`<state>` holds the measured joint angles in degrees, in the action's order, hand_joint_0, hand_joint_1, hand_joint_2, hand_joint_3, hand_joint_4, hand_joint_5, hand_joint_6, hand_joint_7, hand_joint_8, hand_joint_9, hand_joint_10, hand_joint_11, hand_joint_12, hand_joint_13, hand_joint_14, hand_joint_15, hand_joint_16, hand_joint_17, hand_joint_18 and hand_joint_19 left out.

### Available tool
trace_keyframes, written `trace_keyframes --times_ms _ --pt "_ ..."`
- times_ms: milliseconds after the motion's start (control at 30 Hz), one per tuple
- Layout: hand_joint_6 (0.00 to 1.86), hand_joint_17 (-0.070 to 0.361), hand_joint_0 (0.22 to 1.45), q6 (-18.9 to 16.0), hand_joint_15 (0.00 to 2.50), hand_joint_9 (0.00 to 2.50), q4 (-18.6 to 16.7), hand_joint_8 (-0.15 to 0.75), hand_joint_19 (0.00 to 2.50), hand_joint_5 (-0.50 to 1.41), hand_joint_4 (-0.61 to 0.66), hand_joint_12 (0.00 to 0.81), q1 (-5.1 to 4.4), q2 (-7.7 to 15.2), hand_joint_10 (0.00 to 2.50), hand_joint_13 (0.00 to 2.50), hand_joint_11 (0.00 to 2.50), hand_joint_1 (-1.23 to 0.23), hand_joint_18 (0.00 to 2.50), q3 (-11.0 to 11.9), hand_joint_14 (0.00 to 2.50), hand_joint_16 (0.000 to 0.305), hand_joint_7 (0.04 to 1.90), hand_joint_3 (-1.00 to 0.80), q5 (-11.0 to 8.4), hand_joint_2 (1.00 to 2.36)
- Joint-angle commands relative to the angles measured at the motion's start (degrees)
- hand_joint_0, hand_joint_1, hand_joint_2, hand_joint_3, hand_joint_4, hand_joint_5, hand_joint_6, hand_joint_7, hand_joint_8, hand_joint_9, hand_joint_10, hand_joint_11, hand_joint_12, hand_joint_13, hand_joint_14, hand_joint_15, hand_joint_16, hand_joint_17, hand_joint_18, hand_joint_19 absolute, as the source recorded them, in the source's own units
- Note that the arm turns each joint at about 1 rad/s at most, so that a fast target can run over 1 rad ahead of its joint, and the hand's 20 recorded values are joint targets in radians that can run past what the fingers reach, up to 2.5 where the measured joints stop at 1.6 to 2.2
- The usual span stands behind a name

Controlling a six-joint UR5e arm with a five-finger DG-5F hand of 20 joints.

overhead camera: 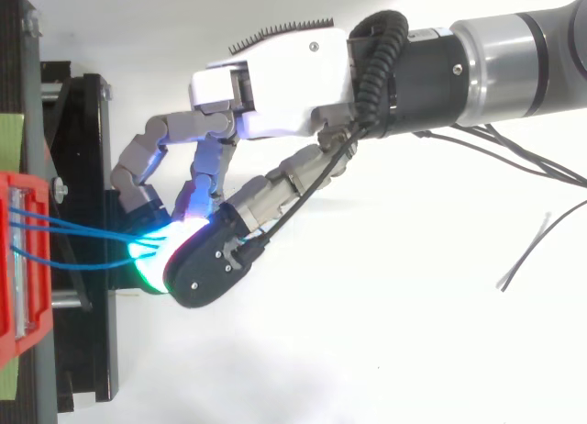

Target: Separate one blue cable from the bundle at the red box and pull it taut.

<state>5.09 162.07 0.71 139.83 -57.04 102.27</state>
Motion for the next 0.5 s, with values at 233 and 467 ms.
trace_keyframes --times_ms 233,467 --pt "0.89 0.116 0.74 0.0 0.79 1.06 0.0 0.262 0.82 -0.17 -0.05 0.371 -0.01 0.0 0.03 0.86 1.20 -0.91 0.74 0.0 0.03 0.051 1.29 -0.36 0.03 1.01" --pt "0.90 0.115 0.58 0.0 0.80 1.13 0.0 0.273 0.88 -0.16 0.05 0.376 -0.01 0.0 0.03 0.88 1.24 -0.78 0.74 0.0 0.03 0.051 1.15 -0.50 0.12 1.00"
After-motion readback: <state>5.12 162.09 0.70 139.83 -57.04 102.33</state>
